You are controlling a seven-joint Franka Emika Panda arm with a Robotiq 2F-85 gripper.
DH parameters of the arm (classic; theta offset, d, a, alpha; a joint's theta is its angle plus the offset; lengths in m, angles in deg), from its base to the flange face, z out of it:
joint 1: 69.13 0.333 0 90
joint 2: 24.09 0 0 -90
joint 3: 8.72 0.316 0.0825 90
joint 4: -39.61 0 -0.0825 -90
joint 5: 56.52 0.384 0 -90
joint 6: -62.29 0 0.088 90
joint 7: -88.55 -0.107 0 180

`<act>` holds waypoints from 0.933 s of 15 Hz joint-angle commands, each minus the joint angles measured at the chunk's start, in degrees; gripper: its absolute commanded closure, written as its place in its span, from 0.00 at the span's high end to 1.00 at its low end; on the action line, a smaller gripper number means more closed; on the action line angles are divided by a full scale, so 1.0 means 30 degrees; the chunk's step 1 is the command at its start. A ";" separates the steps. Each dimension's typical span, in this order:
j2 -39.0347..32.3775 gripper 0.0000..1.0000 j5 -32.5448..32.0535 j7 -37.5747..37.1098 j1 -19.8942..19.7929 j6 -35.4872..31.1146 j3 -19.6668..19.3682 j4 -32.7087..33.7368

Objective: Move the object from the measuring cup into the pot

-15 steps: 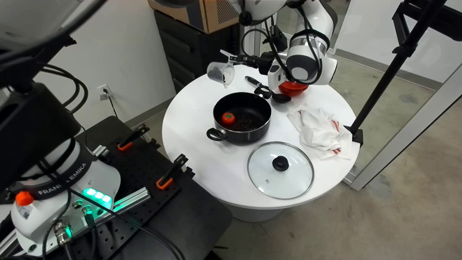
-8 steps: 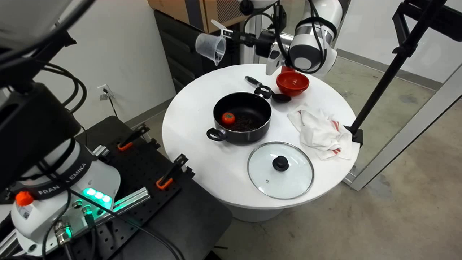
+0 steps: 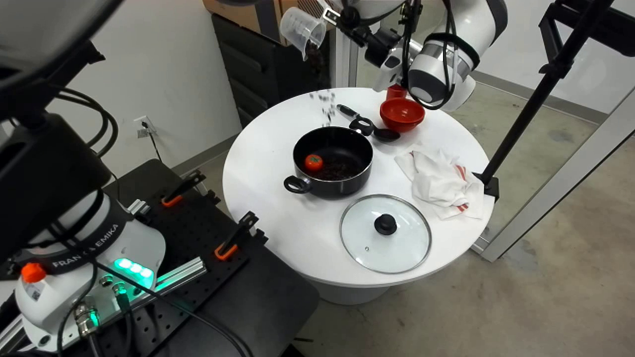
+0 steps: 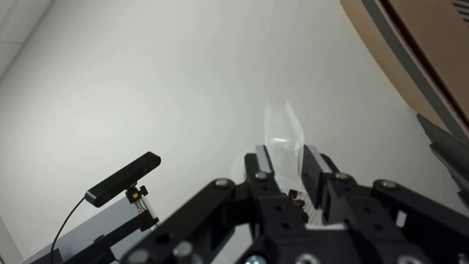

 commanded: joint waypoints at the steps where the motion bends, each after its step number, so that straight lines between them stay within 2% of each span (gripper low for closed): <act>1: -0.0249 0.07 0.1067 -0.1512 0.0002 -0.0395 -0.0156 0.0388; 7: -0.0221 0.07 0.0748 -0.2493 0.0252 -0.1137 -0.0400 0.0370; 11: -0.0555 0.07 0.1468 -0.5377 -0.0003 -0.1644 -0.0180 0.0299; 14: -0.1112 0.07 0.1993 -0.7244 -0.0063 -0.2997 -0.0342 0.0627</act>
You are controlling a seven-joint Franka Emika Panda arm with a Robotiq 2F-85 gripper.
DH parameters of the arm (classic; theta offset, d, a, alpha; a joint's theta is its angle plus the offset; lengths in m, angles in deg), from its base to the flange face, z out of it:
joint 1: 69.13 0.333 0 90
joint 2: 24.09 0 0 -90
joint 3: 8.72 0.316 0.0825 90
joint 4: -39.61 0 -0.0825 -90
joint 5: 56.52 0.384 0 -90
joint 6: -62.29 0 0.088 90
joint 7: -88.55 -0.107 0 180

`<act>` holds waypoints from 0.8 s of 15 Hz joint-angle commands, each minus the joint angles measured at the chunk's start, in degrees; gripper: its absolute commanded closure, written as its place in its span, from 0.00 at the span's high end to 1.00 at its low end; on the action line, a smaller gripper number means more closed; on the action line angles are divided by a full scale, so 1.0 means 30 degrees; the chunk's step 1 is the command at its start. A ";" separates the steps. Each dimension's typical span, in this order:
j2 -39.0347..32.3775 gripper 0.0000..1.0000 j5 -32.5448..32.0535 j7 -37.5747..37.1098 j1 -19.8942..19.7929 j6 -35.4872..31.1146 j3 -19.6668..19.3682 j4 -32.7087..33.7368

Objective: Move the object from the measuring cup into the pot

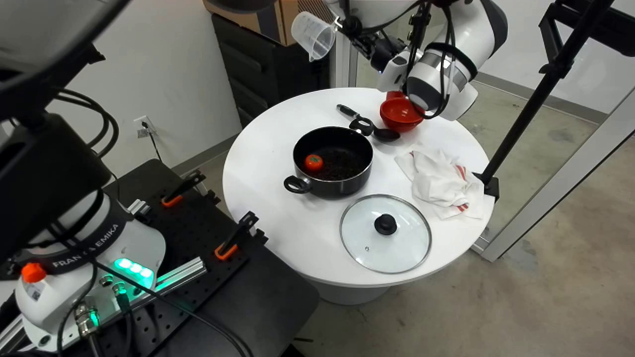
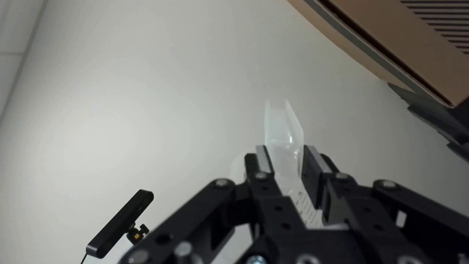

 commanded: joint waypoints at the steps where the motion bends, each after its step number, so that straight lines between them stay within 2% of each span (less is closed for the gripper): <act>1: -0.0885 0.07 0.0966 -0.2575 -0.0086 -0.1465 -0.0218 0.0748; 7: -0.1786 0.07 0.1341 -0.6011 -0.0449 -0.2841 -0.0040 0.1072; 10: -0.1799 0.07 0.0696 -0.5851 -0.0194 -0.2802 -0.0247 0.1013; 12: -0.1601 0.07 -0.0635 -0.4169 0.0405 -0.2674 -0.0682 0.1017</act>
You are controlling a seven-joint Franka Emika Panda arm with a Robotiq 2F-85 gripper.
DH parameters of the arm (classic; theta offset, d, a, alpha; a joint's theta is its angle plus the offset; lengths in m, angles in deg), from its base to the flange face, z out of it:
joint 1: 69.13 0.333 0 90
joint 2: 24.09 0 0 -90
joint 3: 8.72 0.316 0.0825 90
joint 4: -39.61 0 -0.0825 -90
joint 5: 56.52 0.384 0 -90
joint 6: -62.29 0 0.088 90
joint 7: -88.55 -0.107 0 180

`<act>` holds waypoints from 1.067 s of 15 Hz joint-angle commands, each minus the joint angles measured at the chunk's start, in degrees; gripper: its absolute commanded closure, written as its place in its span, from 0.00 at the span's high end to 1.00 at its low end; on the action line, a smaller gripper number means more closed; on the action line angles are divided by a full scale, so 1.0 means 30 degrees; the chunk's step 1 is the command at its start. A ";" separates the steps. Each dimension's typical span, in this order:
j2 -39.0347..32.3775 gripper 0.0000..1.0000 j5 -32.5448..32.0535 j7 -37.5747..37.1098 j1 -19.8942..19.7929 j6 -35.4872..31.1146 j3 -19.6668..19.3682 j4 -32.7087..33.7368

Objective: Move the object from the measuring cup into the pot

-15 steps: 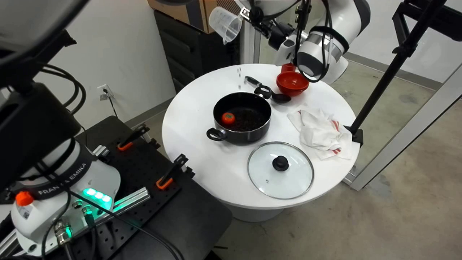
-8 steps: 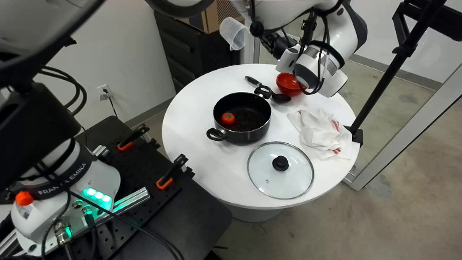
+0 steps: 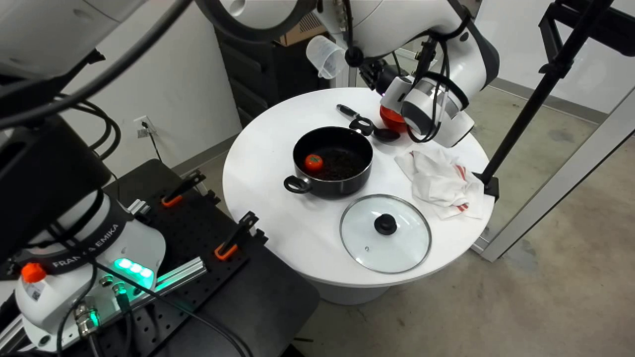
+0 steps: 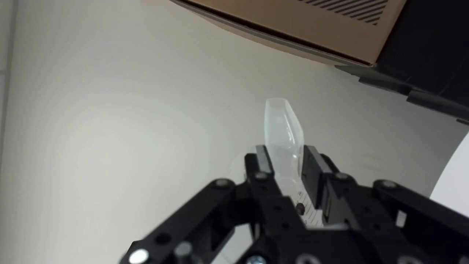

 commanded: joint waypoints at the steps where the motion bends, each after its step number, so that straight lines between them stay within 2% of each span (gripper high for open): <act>1: 0.0041 0.07 -0.2077 0.1869 0.1005 0.0209 -0.0641 0.0649; 11: 0.2334 0.07 -0.8197 0.9429 0.5078 -0.0746 -0.0391 -0.1897; 16: 0.4309 0.07 -0.9729 1.4053 0.6329 -0.1652 0.0223 -0.3893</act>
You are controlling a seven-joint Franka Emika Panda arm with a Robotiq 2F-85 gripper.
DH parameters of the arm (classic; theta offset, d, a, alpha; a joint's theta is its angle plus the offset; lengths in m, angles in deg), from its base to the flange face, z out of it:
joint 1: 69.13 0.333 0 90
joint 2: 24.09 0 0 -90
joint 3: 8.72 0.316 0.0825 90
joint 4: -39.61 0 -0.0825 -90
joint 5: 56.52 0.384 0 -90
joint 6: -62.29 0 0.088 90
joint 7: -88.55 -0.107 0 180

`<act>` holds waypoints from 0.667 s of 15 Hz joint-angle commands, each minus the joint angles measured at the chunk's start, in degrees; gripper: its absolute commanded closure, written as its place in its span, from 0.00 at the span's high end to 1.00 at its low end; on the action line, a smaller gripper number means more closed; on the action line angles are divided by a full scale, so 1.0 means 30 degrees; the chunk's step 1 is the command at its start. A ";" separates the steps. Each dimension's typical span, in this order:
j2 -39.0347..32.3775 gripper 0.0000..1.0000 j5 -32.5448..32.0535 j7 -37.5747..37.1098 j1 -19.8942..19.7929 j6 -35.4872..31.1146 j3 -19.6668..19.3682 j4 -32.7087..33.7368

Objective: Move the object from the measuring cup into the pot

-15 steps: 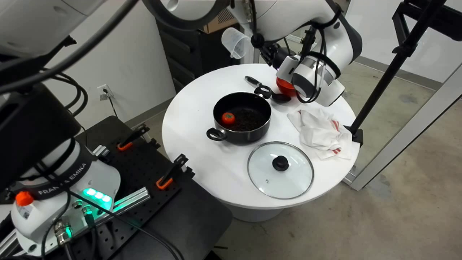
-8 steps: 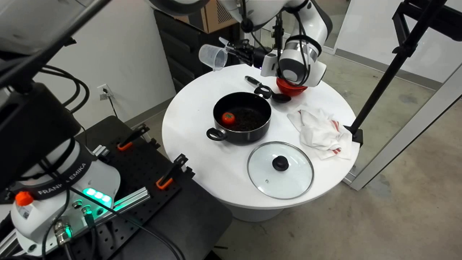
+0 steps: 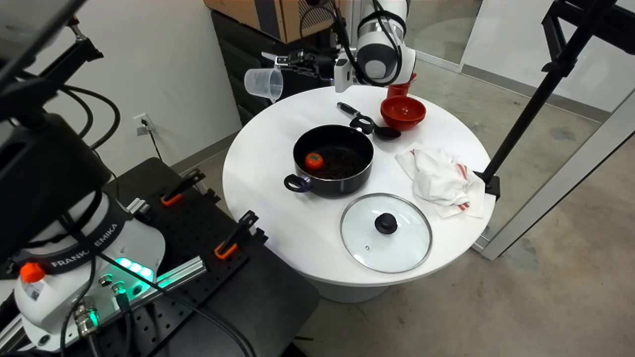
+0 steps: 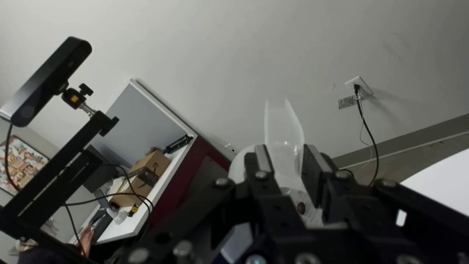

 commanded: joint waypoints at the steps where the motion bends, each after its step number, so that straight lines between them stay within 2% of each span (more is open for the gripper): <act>1: 0.2307 0.07 -0.1016 0.3703 0.1298 -0.1254 0.0002 -0.2571; 5: 0.3584 0.07 -0.2837 0.6594 0.2843 -0.1945 -0.0016 -0.3619; 10: 0.4909 0.07 -0.5216 1.0444 0.4068 -0.3237 0.0195 -0.4714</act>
